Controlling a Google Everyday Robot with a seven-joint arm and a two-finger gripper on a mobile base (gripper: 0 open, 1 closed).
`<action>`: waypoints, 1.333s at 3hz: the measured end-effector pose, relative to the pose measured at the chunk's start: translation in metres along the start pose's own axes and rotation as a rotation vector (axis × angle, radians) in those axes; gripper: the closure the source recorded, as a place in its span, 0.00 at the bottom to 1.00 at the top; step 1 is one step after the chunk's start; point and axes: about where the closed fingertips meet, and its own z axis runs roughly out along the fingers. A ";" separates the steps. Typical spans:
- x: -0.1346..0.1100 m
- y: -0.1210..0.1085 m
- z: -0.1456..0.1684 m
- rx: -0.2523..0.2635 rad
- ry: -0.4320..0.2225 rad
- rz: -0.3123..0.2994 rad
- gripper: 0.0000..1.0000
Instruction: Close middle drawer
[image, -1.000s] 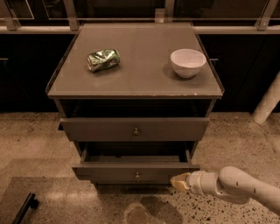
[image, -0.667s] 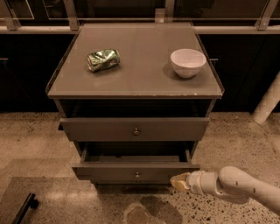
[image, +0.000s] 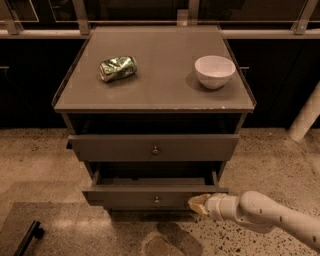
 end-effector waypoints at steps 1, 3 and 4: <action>-0.017 -0.006 0.016 0.049 -0.046 -0.046 1.00; -0.036 -0.024 0.036 0.108 -0.064 -0.114 1.00; -0.039 -0.028 0.038 0.123 -0.067 -0.124 1.00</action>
Offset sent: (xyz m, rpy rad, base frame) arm 0.0752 0.0285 0.0142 -0.0469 -0.2404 -0.0452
